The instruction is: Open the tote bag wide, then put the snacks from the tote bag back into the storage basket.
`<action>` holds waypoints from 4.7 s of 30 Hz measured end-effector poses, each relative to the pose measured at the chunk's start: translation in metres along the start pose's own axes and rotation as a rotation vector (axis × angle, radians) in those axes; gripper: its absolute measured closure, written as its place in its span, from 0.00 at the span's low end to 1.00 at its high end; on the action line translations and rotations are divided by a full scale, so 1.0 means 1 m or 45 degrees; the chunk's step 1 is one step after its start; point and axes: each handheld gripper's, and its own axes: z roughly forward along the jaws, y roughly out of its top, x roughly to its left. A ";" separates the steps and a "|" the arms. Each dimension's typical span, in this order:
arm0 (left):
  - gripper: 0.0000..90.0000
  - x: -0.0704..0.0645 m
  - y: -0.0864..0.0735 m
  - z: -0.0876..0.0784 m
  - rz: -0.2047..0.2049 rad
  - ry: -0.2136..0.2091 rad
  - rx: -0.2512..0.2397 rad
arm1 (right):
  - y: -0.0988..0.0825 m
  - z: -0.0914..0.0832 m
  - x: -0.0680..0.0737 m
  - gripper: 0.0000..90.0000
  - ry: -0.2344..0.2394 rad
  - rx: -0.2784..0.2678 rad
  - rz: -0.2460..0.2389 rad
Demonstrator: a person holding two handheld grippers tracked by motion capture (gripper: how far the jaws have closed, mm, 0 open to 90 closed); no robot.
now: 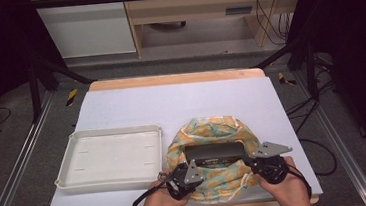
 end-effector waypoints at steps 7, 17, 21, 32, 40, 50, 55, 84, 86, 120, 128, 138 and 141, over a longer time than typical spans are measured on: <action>1.00 -0.001 0.000 0.000 0.003 0.007 0.000 | 0.037 0.022 -0.025 1.00 -0.032 -0.059 -0.056; 1.00 0.001 -0.001 0.000 0.001 -0.007 -0.001 | 0.021 0.081 -0.076 1.00 0.010 0.103 0.106; 1.00 0.001 -0.001 0.000 0.002 -0.009 0.000 | 0.011 0.089 -0.080 1.00 0.032 0.160 0.176; 1.00 0.002 -0.003 -0.003 0.004 -0.016 0.010 | 0.001 0.089 -0.080 1.00 0.004 0.179 0.194; 1.00 0.006 -0.008 -0.009 0.000 -0.013 0.027 | -0.010 0.075 -0.070 1.00 -0.007 0.185 0.193; 1.00 0.006 -0.007 -0.010 -0.009 -0.011 0.006 | -0.014 0.068 -0.068 1.00 -0.024 0.124 0.218; 1.00 0.007 -0.004 -0.017 -0.021 -0.018 -0.023 | -0.008 0.055 -0.068 1.00 -0.067 0.047 0.206; 0.25 0.079 -0.035 -0.107 -0.404 0.322 -0.228 | 0.056 0.037 -0.036 0.43 0.106 0.118 -0.169; 0.23 0.084 -0.040 -0.111 -0.422 0.342 -0.226 | 0.060 0.038 -0.037 0.39 0.105 0.153 -0.206; 0.12 0.115 -0.070 -0.130 -0.485 0.394 -0.190 | 0.067 0.061 -0.034 0.34 0.319 0.347 -0.562; 0.12 0.113 -0.069 -0.127 -0.467 0.378 -0.177 | 0.068 0.074 -0.025 0.32 0.359 0.410 -0.611; 0.13 0.110 -0.066 -0.124 -0.453 0.368 -0.168 | 0.064 0.074 -0.020 0.38 0.389 0.461 -0.644; 0.13 0.110 -0.066 -0.124 -0.451 0.365 -0.165 | 0.064 0.081 -0.019 0.36 0.401 0.497 -0.645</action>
